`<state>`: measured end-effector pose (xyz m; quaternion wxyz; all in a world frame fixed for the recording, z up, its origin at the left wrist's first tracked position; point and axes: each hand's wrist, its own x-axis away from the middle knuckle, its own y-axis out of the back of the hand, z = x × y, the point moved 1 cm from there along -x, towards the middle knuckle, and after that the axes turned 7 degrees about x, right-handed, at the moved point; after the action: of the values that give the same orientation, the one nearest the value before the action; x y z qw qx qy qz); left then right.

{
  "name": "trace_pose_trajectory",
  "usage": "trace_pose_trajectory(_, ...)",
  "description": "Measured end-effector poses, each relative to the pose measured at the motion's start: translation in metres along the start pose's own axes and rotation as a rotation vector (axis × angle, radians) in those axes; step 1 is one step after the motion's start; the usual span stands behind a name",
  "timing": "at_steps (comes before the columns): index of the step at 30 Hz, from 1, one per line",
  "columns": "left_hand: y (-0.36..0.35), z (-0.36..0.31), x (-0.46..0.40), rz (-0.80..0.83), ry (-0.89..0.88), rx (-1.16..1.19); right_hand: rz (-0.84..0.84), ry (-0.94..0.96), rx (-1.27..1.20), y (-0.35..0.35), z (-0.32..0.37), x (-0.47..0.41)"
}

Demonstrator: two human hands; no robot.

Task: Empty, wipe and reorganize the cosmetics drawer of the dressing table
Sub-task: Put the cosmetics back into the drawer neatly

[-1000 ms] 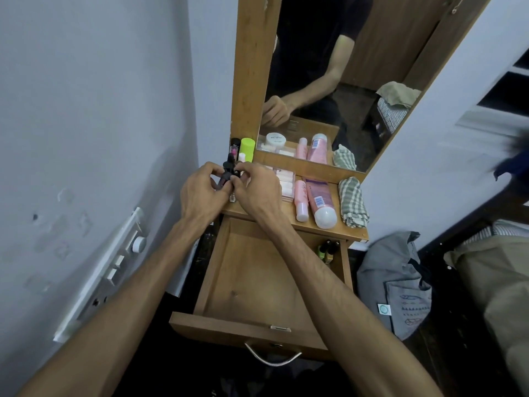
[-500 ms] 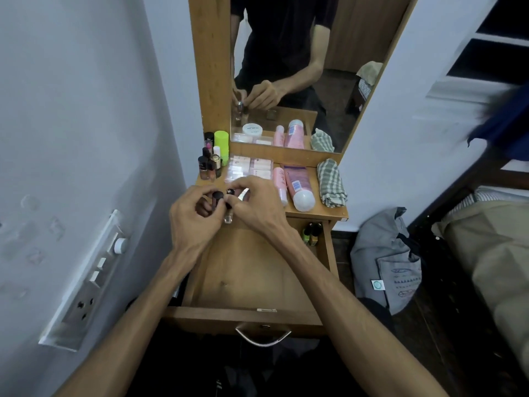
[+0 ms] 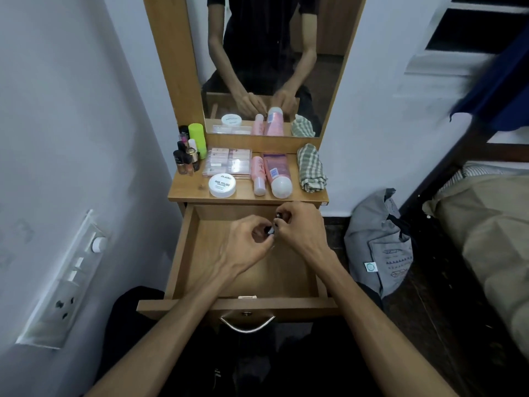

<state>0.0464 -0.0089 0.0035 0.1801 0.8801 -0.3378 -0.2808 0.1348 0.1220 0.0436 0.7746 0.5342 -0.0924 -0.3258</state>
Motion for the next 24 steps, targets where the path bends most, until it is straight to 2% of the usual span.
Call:
trace_pose_trajectory(8, -0.031, -0.003, -0.009, 0.113, 0.090, -0.015, -0.049, 0.108, 0.198, -0.014, -0.022, -0.014)
trace_pose_trajectory(17, -0.055, 0.007, -0.012, 0.104, 0.138, -0.032, -0.038, 0.173, 0.262, -0.027, -0.036, -0.016)
trace_pose_trajectory(24, -0.055, 0.016, -0.013, 0.036, 0.264, 0.024, -0.011, 0.158, 0.246, -0.032, -0.035, -0.020)
